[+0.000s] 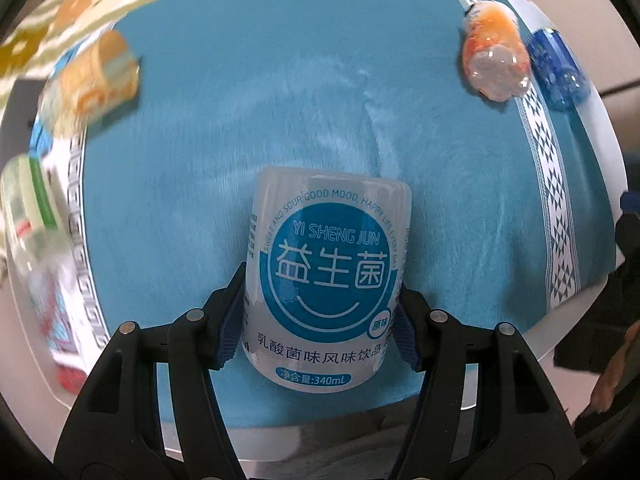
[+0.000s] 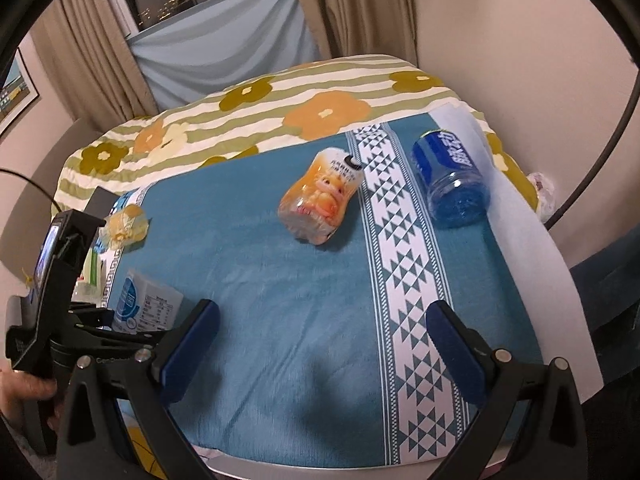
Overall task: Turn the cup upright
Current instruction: 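Lift the white cup with the left gripper and rotate it, then set the white cup on the cloth and open the left gripper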
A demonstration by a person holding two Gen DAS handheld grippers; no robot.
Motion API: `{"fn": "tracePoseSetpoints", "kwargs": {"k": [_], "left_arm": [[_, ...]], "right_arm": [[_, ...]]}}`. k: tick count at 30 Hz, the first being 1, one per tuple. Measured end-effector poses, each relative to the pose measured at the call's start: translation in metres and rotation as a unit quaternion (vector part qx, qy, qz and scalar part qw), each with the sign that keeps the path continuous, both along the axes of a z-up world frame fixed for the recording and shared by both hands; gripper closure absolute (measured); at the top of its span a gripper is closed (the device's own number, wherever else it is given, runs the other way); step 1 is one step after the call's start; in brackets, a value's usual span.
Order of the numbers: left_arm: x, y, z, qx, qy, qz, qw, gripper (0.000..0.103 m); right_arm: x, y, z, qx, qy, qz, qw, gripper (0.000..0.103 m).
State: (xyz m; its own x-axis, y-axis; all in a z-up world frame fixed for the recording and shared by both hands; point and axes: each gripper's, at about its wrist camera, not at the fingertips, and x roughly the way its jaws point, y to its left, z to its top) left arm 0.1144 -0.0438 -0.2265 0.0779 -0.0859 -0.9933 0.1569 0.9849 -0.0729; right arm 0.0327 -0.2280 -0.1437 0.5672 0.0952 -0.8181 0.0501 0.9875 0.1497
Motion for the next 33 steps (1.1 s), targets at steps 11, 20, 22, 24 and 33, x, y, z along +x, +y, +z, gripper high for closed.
{"fn": "tracePoseSetpoints", "kwargs": {"k": [11, 20, 22, 24, 33], "left_arm": [[0.002, -0.004, -0.017, -0.001, 0.002, 0.016, 0.9999, 0.035], [-0.007, 0.001, -0.006, 0.002, -0.018, 0.010, 0.9998, 0.001], [-0.007, 0.004, -0.005, -0.002, -0.018, 0.011, 0.9998, 0.001], [-0.007, 0.006, -0.001, -0.004, -0.018, 0.012, 0.9998, 0.001], [-0.012, 0.018, 0.008, -0.011, -0.025, 0.017, 0.9995, 0.001]], "right_arm": [[-0.014, 0.003, -0.006, -0.001, 0.008, 0.007, 1.000, 0.000], [-0.017, 0.002, -0.006, 0.000, 0.006, 0.004, 1.000, 0.000], [-0.018, 0.003, -0.006, 0.001, 0.006, 0.004, 1.000, 0.000], [-0.019, 0.003, -0.005, 0.000, 0.005, 0.005, 1.000, 0.000], [-0.023, 0.008, -0.003, -0.001, 0.004, 0.007, 1.000, 0.000]]}}
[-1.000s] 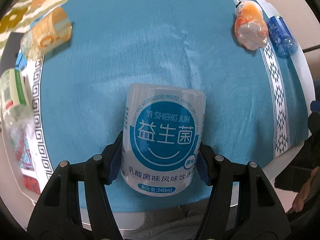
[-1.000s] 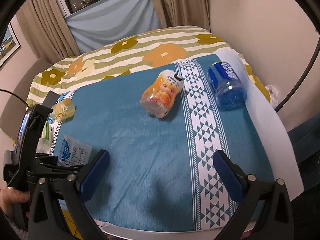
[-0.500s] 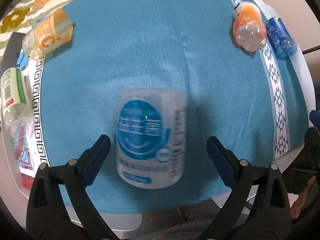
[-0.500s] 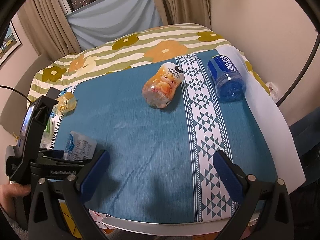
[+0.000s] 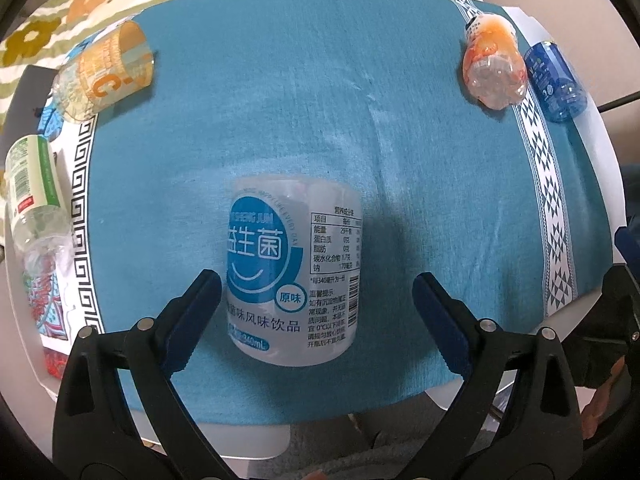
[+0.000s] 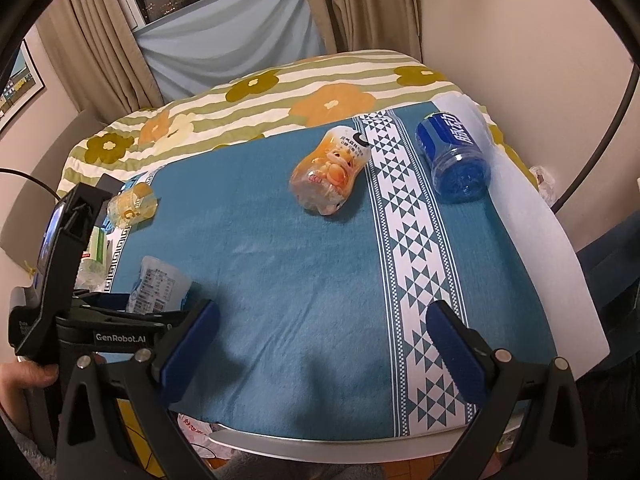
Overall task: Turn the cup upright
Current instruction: 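Set the white cup on the cloth and open the left gripper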
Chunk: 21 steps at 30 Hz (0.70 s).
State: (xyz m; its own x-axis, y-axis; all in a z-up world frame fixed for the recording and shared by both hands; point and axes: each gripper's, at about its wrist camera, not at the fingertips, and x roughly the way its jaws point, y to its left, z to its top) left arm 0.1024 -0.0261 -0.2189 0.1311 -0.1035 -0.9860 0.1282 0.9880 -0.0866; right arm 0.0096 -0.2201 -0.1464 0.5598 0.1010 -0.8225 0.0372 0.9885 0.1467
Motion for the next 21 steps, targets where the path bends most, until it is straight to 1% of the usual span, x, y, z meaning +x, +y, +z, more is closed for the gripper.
{"fn": "tracePoseSetpoints", "kwargs": {"k": [5, 10, 13, 15, 18, 21], "left_arm": [[-0.005, 0.010, 0.021, -0.005, -0.014, 0.009, 0.9998, 0.001], [-0.017, 0.038, 0.059, -0.016, -0.045, 0.024, 0.9986, 0.001], [-0.027, 0.055, 0.081, -0.003, -0.066, 0.032, 0.9973, 0.001], [-0.033, 0.073, 0.087, 0.014, -0.074, 0.039, 0.9964, 0.000], [-0.043, 0.090, 0.083, 0.025, -0.074, 0.050, 0.9957, 0.000], [-0.048, 0.108, 0.077, 0.035, -0.072, 0.056, 0.9952, 0.000]], "right_arm": [[0.003, 0.005, 0.007, 0.006, -0.001, 0.009, 1.000, 0.000], [0.017, 0.017, 0.022, 0.035, 0.011, 0.028, 0.999, 0.000], [0.034, 0.030, 0.023, 0.073, 0.042, 0.040, 0.996, 0.000], [0.045, 0.040, 0.019, 0.105, 0.070, 0.047, 0.991, 0.000], [0.064, 0.064, 0.006, 0.148, 0.125, 0.057, 0.979, 0.000], [0.080, 0.087, -0.006, 0.171, 0.168, 0.063, 0.969, 0.000]]}}
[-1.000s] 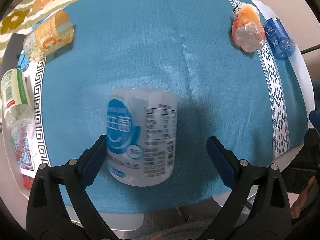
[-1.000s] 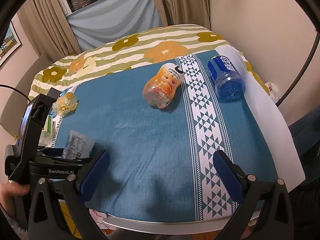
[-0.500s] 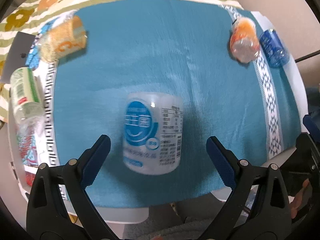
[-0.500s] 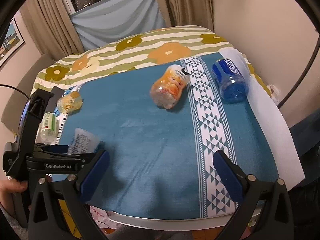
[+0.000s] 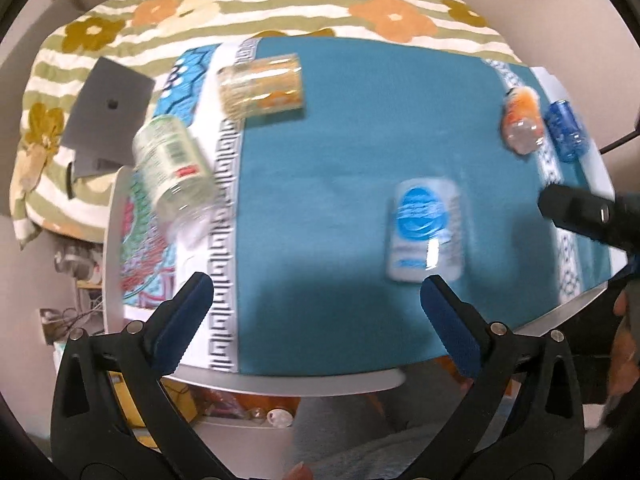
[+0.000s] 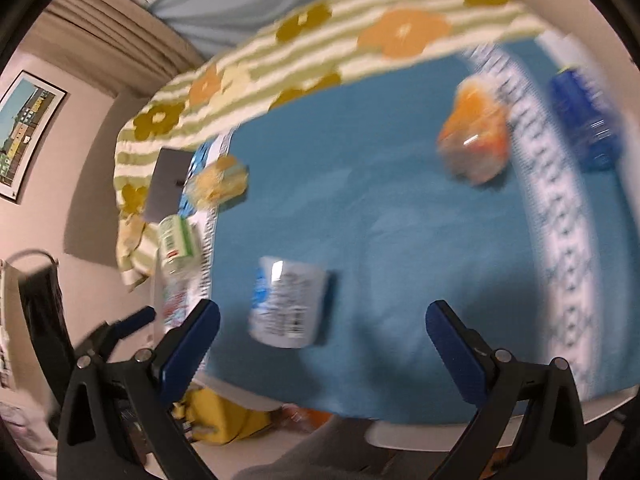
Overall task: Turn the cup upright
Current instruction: 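Set the white cup on the cloth and open the left gripper, then close the right gripper around the standing white cup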
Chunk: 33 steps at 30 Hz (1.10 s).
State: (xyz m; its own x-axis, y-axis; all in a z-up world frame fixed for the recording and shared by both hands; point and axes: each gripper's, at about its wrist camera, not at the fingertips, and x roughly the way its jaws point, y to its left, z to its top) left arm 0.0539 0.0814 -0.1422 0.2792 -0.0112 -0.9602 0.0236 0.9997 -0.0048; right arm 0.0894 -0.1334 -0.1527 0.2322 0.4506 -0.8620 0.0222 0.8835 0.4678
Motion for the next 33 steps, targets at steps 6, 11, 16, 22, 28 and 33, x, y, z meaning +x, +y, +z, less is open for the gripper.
{"fn": "tracePoseSetpoints", "kwargs": {"k": [6, 11, 16, 22, 28, 33], "left_arm": [[-0.011, 0.022, -0.015, -0.007, -0.002, -0.002, 1.0000, 0.000], [-0.013, 0.034, -0.032, -0.019, 0.006, -0.007, 0.9998, 0.000], [-0.011, 0.041, -0.048, -0.023, 0.012, -0.012, 0.9996, 0.000], [-0.007, 0.053, -0.056, -0.035, 0.016, -0.007, 0.9993, 0.000], [-0.002, 0.058, -0.059, -0.039, 0.017, -0.006, 0.9991, 0.000], [0.001, 0.064, -0.061, -0.041, 0.019, 0.001, 0.9990, 0.000]], "right_arm": [[0.023, 0.036, -0.025, -0.015, 0.064, -0.004, 0.998, 0.000], [0.033, 0.048, -0.049, -0.034, 0.117, -0.007, 0.992, 0.011], [0.043, 0.052, -0.065, -0.043, 0.151, -0.006, 0.988, 0.017], [0.051, 0.053, -0.074, -0.060, 0.173, -0.007, 0.983, 0.024], [0.059, 0.054, -0.078, -0.061, 0.190, -0.008, 0.980, 0.027], [0.064, 0.056, -0.081, -0.068, 0.193, 0.002, 0.979, 0.043]]}}
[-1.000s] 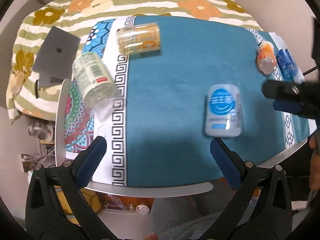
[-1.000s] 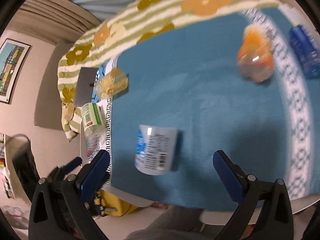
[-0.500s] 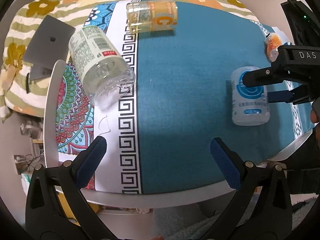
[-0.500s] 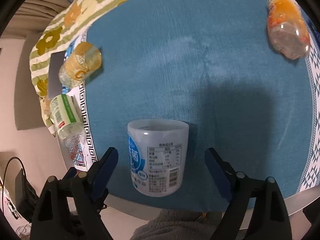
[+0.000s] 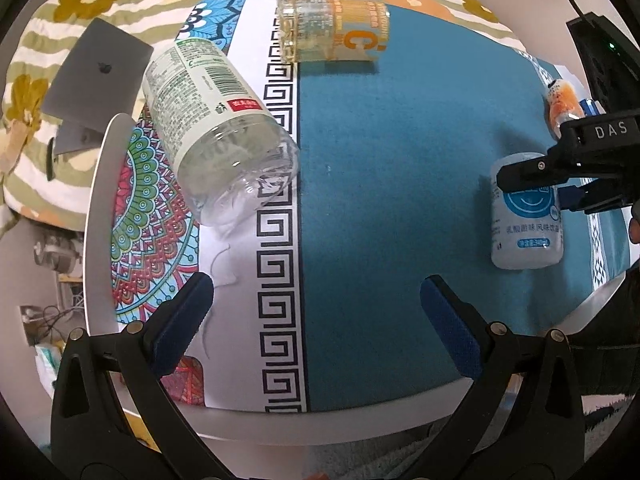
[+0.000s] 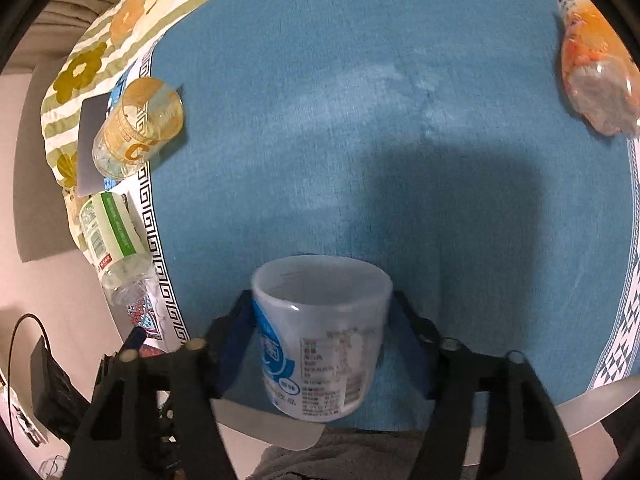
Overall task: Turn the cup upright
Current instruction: 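Close the right gripper around the standing white cup, then lift the white cup with the right gripper, keeping its open rim up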
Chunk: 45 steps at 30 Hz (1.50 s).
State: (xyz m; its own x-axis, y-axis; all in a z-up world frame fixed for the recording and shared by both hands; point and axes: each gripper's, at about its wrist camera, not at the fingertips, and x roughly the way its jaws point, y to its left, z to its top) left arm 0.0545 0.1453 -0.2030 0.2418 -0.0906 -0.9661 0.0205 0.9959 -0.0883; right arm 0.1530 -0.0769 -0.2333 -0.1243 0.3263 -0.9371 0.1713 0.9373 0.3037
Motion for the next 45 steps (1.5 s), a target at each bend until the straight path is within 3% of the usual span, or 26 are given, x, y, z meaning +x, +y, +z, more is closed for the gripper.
{"fn": "tracePoseSetpoints", "kwargs": {"k": [9, 14, 17, 20, 23, 29, 37, 45], "left_arm": [[0.007, 0.006, 0.005, 0.004, -0.003, -0.003, 1.0000, 0.000], [0.009, 0.006, 0.009, 0.006, -0.007, -0.002, 1.0000, 0.000], [0.008, 0.005, 0.008, 0.013, -0.005, 0.000, 0.9999, 0.000], [0.005, 0.003, 0.006, 0.021, 0.000, 0.000, 0.9998, 0.000], [-0.001, 0.001, 0.003, 0.030, 0.003, -0.004, 0.9995, 0.000], [-0.014, -0.006, -0.007, 0.042, 0.011, -0.012, 0.9990, 0.000], [-0.031, -0.016, -0.016, 0.046, 0.021, -0.024, 0.9985, 0.000], [-0.042, -0.024, -0.020, 0.055, 0.019, -0.030, 0.9978, 0.000]], "right_arm": [[0.002, 0.000, 0.018, 0.006, -0.036, 0.002, 0.999, 0.049], [-0.006, 0.002, 0.049, 0.020, -0.132, 0.030, 0.991, 0.049], [-0.017, 0.009, 0.059, 0.010, -0.219, 0.069, 0.973, 0.049], [-0.034, 0.019, 0.057, -0.023, -0.304, 0.119, 0.945, 0.049], [-0.050, 0.028, 0.053, -0.046, -0.356, 0.161, 0.919, 0.049], [-0.082, 0.045, 0.047, -0.117, -0.435, 0.258, 0.855, 0.049], [-0.108, 0.043, 0.036, -0.144, -0.472, 0.270, 0.827, 0.049], [-0.133, 0.035, 0.032, -0.158, -0.499, 0.262, 0.811, 0.049]]}}
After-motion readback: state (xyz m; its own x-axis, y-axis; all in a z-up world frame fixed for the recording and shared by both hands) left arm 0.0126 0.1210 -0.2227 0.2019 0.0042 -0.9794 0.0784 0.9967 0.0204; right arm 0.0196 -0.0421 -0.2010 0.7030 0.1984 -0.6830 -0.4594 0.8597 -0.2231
